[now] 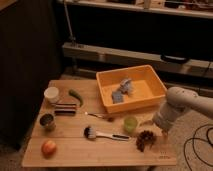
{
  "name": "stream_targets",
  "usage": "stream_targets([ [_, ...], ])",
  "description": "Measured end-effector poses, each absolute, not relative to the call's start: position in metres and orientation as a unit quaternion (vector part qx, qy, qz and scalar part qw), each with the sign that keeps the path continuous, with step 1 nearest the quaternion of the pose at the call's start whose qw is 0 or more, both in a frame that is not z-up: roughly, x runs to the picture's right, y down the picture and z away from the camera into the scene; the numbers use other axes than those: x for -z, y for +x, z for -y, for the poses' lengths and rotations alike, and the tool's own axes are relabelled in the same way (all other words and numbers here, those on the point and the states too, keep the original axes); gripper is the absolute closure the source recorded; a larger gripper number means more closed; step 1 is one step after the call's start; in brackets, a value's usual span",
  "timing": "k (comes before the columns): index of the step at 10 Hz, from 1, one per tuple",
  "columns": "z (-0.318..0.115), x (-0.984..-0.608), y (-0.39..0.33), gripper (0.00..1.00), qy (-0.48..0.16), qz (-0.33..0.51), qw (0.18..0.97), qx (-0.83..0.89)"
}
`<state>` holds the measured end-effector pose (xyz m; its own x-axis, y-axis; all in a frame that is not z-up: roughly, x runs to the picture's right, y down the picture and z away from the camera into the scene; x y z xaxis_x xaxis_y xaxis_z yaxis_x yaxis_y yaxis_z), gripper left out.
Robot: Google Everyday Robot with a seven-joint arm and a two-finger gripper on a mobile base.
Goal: Place grapes in metal cup
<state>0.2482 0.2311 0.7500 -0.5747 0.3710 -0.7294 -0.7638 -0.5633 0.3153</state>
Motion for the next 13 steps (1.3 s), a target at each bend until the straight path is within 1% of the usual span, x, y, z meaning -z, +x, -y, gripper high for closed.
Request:
stream_targets([
  [6, -0.245, -0.781, 0.24, 0.2, -0.323, -0.323, 0.332, -0.825],
  [11, -0.259, -0.799, 0.24, 0.2, -0.331, -0.348, 0.324, -0.815],
  [12, -0.261, -0.801, 0.24, 0.21, -0.333, -0.353, 0.324, -0.812],
  [13, -0.263, -0.803, 0.239, 0.27, -0.335, -0.358, 0.325, -0.809],
])
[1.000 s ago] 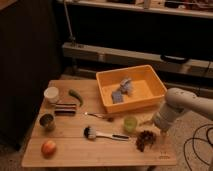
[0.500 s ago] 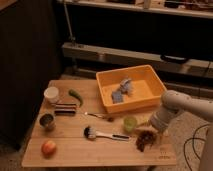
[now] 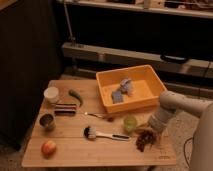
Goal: Place grapes in metal cup
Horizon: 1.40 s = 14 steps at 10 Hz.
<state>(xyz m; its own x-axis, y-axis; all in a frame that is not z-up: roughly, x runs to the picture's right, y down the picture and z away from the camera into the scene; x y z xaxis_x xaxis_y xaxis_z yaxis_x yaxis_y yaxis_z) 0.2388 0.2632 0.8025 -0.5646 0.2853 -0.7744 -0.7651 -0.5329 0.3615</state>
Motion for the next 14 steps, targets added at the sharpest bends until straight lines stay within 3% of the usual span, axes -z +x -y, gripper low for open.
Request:
stream_targets([
  [7, -0.263, -0.796, 0.237, 0.94, -0.365, -0.365, 0.326, -0.792],
  [8, -0.263, -0.794, 0.237, 0.99, -0.369, -0.365, 0.325, -0.791],
  [14, -0.241, -0.763, 0.241, 1.0, -0.37, -0.347, 0.333, -0.795],
])
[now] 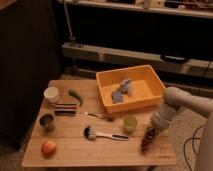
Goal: Place grapes in metal cup
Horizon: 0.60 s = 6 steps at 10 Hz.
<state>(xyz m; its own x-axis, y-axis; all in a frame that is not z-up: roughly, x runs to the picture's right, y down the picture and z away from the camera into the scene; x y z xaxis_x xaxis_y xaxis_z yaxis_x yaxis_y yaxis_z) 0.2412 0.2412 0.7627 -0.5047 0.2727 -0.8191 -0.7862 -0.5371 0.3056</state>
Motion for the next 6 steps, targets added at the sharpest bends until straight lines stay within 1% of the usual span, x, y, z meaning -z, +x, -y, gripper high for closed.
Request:
stream_targets([
  [3, -0.198, -0.724, 0.243, 1.0, -0.325, -0.32, 0.36, -0.814],
  [5, -0.153, -0.69, 0.237, 1.0, -0.296, -0.293, 0.388, -0.822],
  [6, -0.136, -0.681, 0.229, 1.0, -0.29, -0.283, 0.401, -0.822],
])
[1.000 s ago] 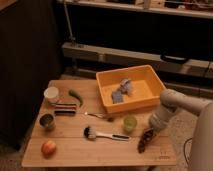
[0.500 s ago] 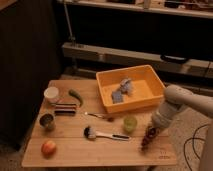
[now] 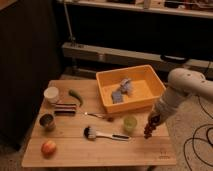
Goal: Place grapes in metal cup
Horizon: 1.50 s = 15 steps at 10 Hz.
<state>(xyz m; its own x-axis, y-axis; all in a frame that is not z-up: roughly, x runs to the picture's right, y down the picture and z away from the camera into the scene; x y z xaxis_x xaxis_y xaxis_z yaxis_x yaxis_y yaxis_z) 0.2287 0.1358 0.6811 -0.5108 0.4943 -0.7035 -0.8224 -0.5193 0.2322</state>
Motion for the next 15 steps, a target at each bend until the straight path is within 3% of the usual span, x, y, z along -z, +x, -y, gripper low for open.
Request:
stream_targets([
  [2, -0.099, -0.671, 0.198, 1.0, -0.292, -0.264, 0.433, -0.811],
  [6, -0.063, -0.688, 0.115, 1.0, -0.342, -0.245, 0.491, -0.763],
  [12, -0.069, -0.696, -0.009, 1.0, -0.484, -0.224, 0.537, -0.653],
  [15, -0.068, -0.696, -0.007, 1.0, -0.483, -0.225, 0.536, -0.654],
])
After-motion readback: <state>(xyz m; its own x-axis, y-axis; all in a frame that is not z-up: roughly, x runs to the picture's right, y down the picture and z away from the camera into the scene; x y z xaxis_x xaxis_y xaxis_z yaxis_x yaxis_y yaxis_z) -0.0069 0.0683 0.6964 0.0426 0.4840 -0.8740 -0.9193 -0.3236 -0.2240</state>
